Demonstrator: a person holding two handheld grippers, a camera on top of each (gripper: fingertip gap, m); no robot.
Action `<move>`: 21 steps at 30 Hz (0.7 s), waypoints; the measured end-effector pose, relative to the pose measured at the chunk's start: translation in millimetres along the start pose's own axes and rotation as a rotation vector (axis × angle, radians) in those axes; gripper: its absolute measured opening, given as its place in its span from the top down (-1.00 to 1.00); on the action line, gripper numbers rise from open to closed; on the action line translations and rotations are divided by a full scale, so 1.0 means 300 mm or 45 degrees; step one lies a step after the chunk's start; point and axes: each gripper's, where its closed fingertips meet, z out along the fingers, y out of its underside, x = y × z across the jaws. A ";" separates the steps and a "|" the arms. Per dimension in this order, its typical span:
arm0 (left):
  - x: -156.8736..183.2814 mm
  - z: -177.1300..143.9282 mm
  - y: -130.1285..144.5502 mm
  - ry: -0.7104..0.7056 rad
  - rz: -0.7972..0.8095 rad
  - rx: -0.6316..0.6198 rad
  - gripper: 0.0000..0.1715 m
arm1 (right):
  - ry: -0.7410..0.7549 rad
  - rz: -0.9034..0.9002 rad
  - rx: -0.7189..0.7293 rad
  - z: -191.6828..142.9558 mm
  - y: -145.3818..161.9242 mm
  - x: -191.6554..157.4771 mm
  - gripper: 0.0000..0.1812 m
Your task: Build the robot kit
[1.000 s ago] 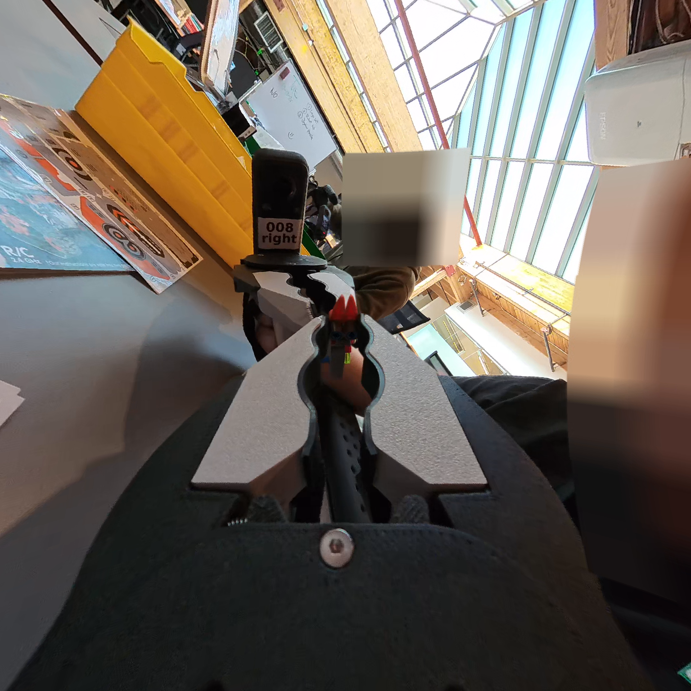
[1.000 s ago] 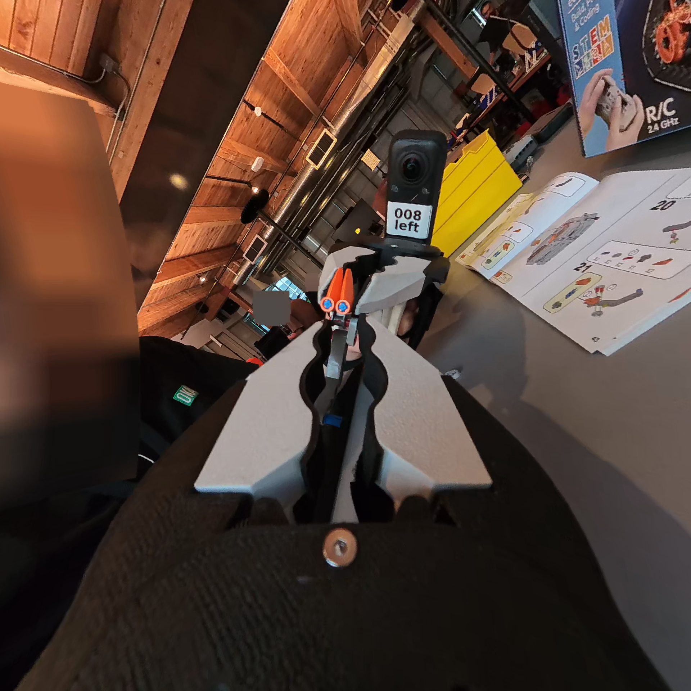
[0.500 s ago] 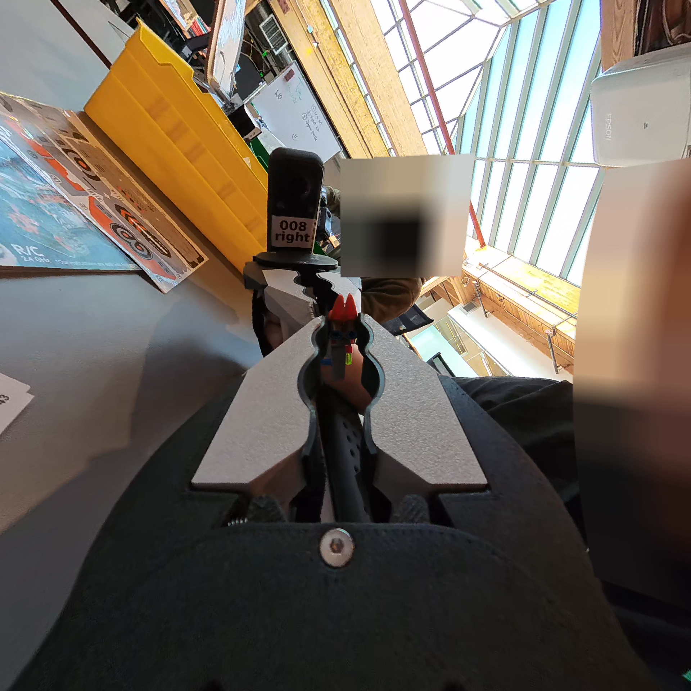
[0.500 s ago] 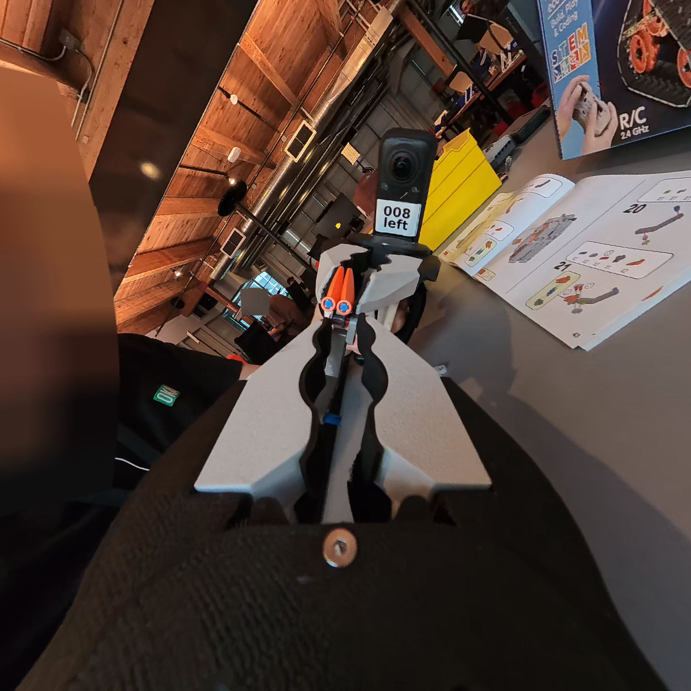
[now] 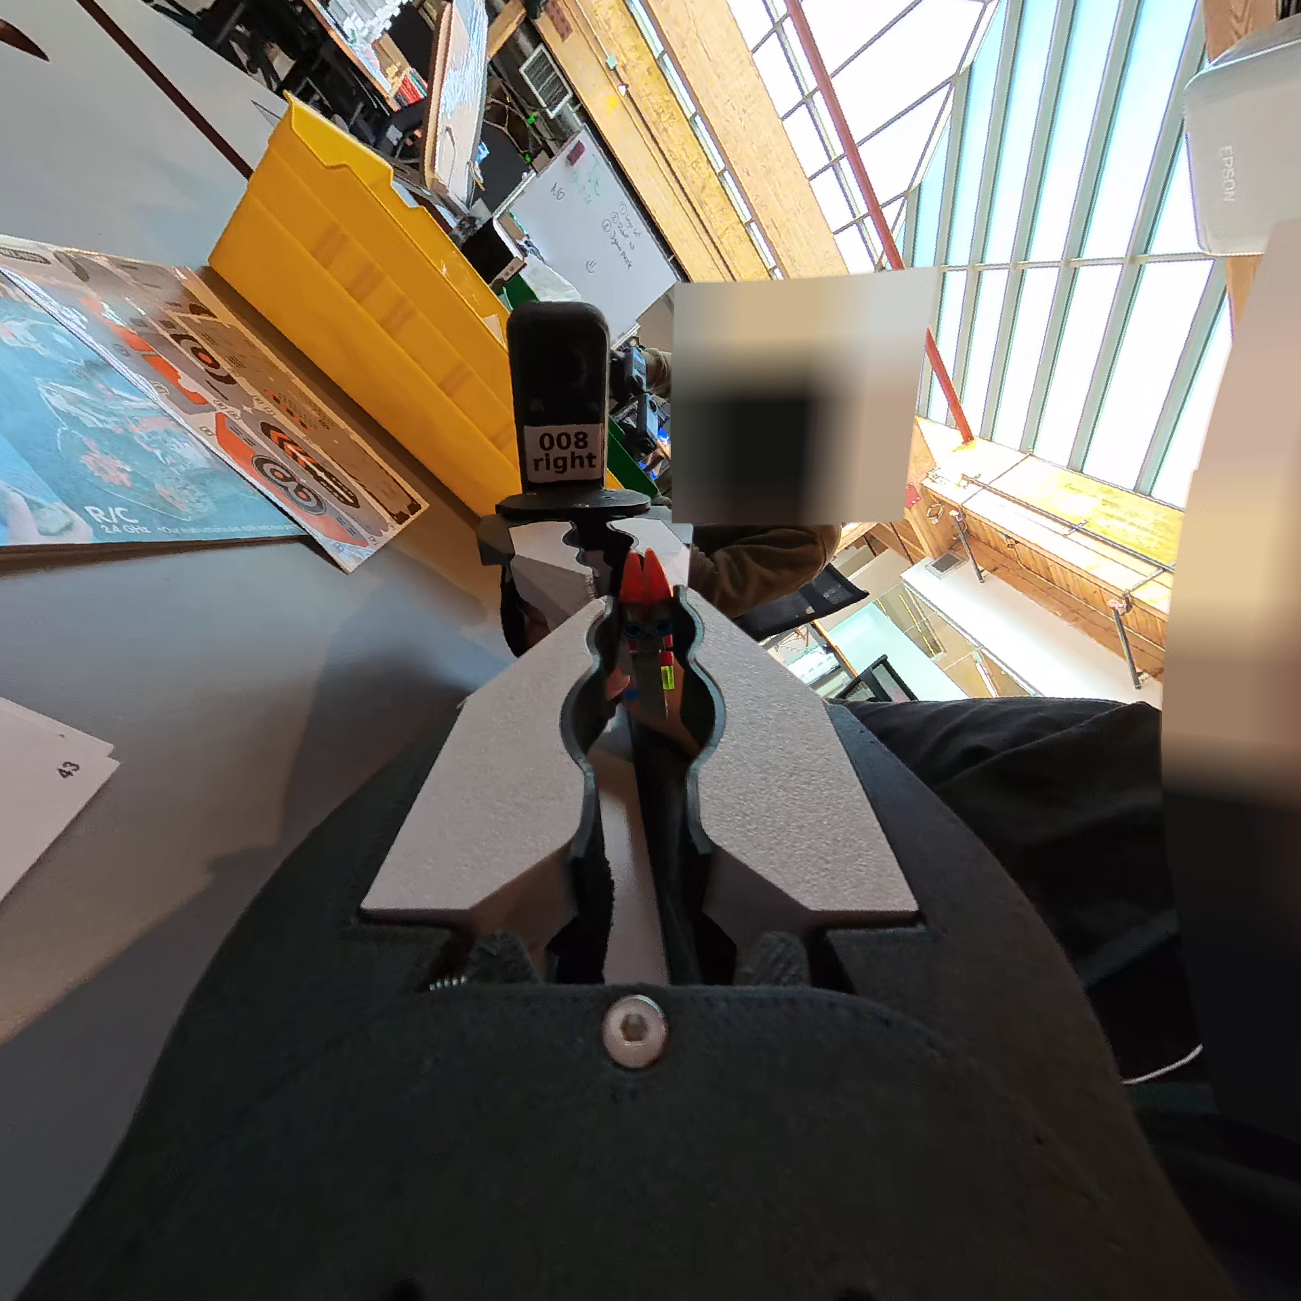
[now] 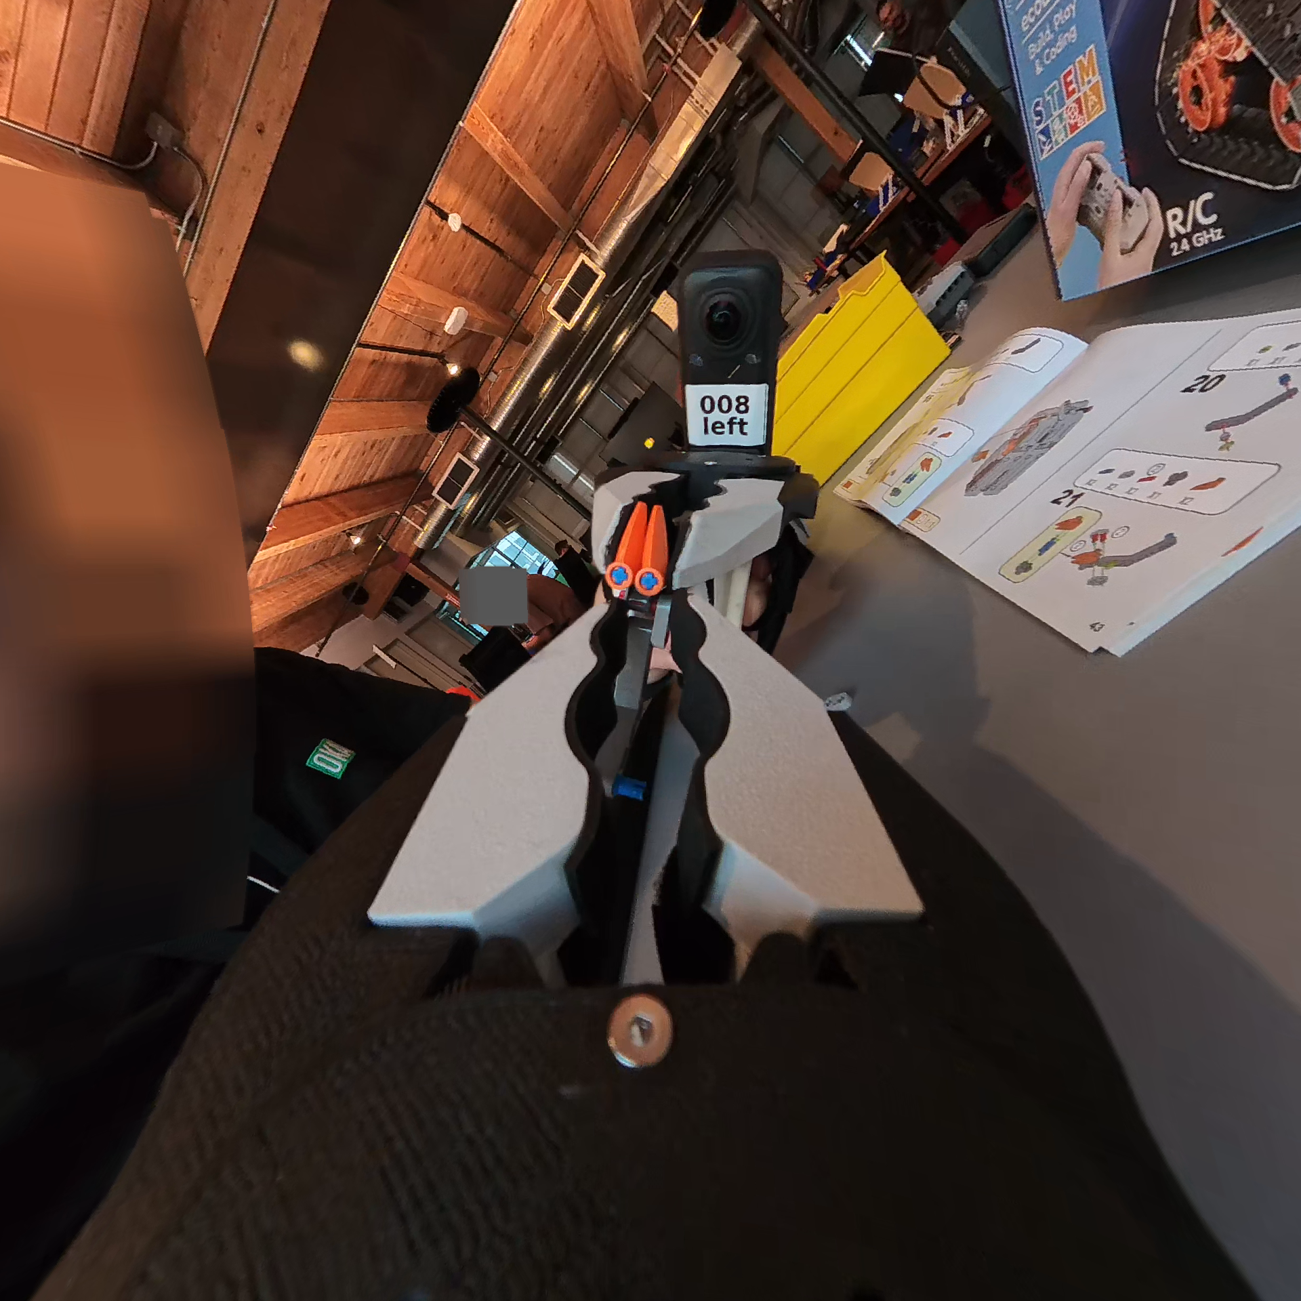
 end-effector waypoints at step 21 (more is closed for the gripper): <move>-0.106 -0.042 -0.026 -0.316 0.043 0.063 0.86 | 0.156 -0.017 -0.051 -0.004 0.007 0.089 0.59</move>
